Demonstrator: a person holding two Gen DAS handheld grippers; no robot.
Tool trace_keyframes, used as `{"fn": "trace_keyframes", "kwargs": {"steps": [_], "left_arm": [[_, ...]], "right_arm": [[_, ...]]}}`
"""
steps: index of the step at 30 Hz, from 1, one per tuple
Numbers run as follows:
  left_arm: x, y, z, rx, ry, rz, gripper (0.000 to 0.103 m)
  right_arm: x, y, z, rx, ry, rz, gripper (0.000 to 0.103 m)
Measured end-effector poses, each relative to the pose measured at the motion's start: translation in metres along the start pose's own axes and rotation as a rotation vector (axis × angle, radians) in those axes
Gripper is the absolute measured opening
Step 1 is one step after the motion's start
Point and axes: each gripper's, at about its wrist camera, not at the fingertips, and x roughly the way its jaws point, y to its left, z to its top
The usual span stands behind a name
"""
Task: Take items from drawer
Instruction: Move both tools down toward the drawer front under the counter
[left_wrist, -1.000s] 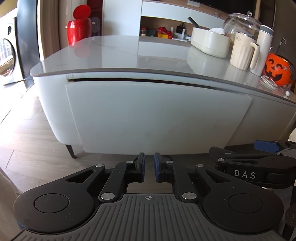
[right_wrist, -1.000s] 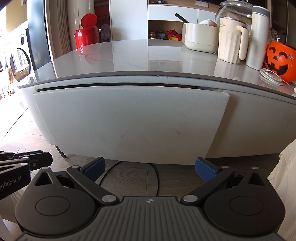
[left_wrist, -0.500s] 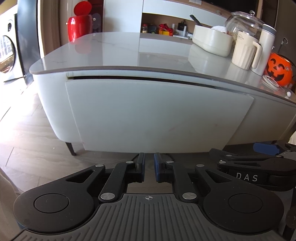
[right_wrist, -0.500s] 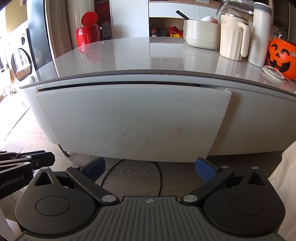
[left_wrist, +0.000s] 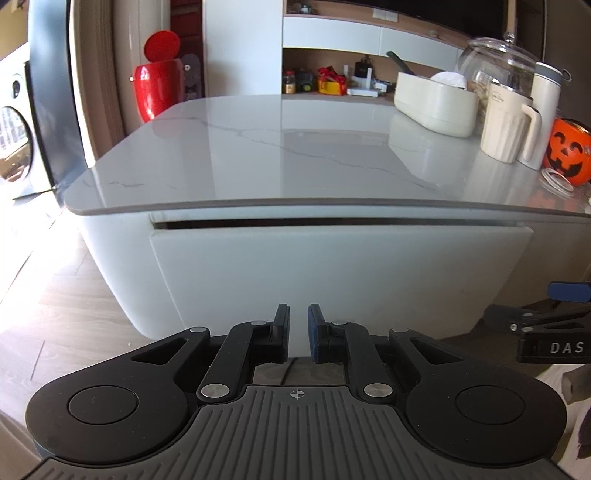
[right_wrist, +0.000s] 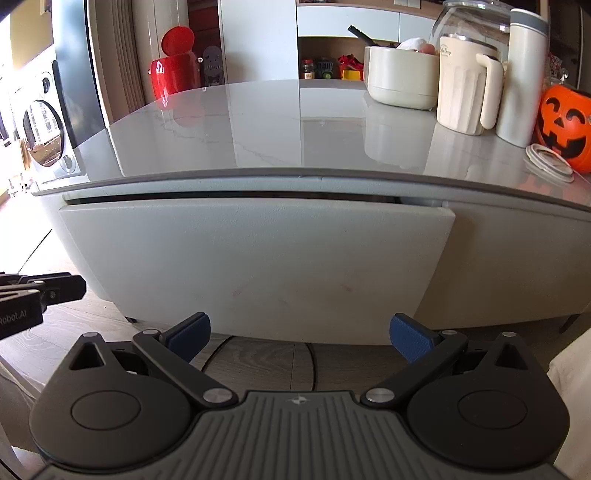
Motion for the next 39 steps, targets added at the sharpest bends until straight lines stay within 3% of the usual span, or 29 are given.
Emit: {"fn": "trace_keyframes", "kwargs": {"steps": [8,11,14,18,27,39], "left_arm": [[0.017,0.052,0.04,0.017,-0.07,0.071,0.015],[0.029,0.072,0.053,0.03,-0.057,0.103,0.016],[0.041,0.092,0.064,-0.013,-0.021,0.115,0.017],[0.047,0.114,0.067,-0.126,-0.011,0.11,0.017],[0.05,0.116,0.066,-0.147,0.017,0.088,0.017],[0.06,0.117,0.066,-0.169,0.07,0.1,0.017]], "right_arm": [[0.012,-0.036,0.047,-0.063,-0.071,-0.053,0.103],[0.023,-0.053,0.063,-0.081,-0.079,-0.05,0.103],[0.037,-0.068,0.077,-0.086,-0.072,-0.033,0.103],[0.051,-0.093,0.081,0.026,-0.051,-0.018,0.103],[0.081,-0.108,0.086,0.151,0.044,-0.012,0.103],[0.097,-0.122,0.084,0.299,0.125,0.112,0.103]]}}
